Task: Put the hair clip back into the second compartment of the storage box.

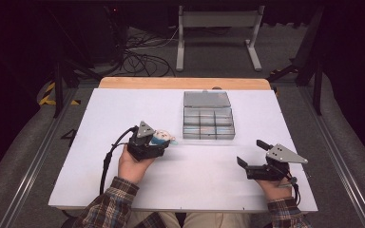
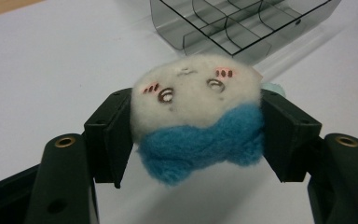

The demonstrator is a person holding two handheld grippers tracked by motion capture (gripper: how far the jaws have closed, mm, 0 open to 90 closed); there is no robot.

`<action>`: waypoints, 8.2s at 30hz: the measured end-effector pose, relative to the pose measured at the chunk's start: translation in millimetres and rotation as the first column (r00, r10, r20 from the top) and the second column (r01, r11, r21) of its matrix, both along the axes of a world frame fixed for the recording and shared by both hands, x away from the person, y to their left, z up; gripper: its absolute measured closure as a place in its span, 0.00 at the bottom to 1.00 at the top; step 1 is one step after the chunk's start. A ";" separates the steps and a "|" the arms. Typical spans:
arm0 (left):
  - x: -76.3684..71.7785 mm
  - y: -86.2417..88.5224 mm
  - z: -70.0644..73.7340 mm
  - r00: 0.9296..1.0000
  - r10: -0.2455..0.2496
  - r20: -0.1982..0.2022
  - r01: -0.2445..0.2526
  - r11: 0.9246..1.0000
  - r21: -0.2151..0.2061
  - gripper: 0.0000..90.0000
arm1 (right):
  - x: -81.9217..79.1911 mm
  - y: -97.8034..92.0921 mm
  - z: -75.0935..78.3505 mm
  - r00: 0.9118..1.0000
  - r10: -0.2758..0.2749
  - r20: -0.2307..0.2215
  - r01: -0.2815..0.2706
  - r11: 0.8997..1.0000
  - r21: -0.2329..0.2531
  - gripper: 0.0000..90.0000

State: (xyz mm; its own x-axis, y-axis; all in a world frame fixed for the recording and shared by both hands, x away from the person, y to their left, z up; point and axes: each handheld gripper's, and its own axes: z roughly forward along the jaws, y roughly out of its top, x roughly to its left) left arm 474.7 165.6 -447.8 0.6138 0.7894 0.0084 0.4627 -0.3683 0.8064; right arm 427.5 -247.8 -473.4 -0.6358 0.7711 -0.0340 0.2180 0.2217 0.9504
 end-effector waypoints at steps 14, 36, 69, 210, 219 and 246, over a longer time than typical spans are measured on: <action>15.7 -5.0 16.5 1.000 0.015 0.009 -0.015 0.999 -0.041 0.38 | 0.6 -0.1 0.4 1.000 0.006 0.000 -0.006 1.000 0.001 0.05; 40.6 -31.8 29.5 1.000 -0.009 0.014 0.009 0.999 -0.044 0.38 | 1.5 1.3 1.3 1.000 0.010 0.001 -0.010 1.000 -0.005 0.05; 87.5 -78.6 39.6 0.996 -0.092 0.001 0.092 0.996 -0.005 0.38 | 2.3 0.2 2.0 1.000 0.005 0.005 -0.005 1.000 0.001 0.05; 136.5 -142.5 -6.3 0.974 -0.152 -0.169 0.174 0.976 0.129 1.00 | 5.1 6.4 1.7 1.000 0.025 0.000 -0.025 1.000 -0.003 0.05; 135.9 -133.7 0.5 0.976 -0.146 -0.161 0.167 0.978 0.123 1.00 | 4.9 6.8 1.7 1.000 0.026 -0.001 -0.026 1.000 -0.004 0.05; 112.9 -112.5 18.5 0.987 -0.141 -0.078 0.144 0.989 0.044 0.58 | 5.4 7.9 0.2 0.999 0.032 -0.008 -0.032 0.999 -0.013 0.05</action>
State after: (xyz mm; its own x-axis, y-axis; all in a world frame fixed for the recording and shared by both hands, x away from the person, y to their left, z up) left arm 587.6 53.1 -429.3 0.7204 0.6935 -0.0041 0.4602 -0.4736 0.7509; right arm 432.9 -240.0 -473.2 -0.6606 0.7497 -0.0394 0.2176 0.2414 0.9457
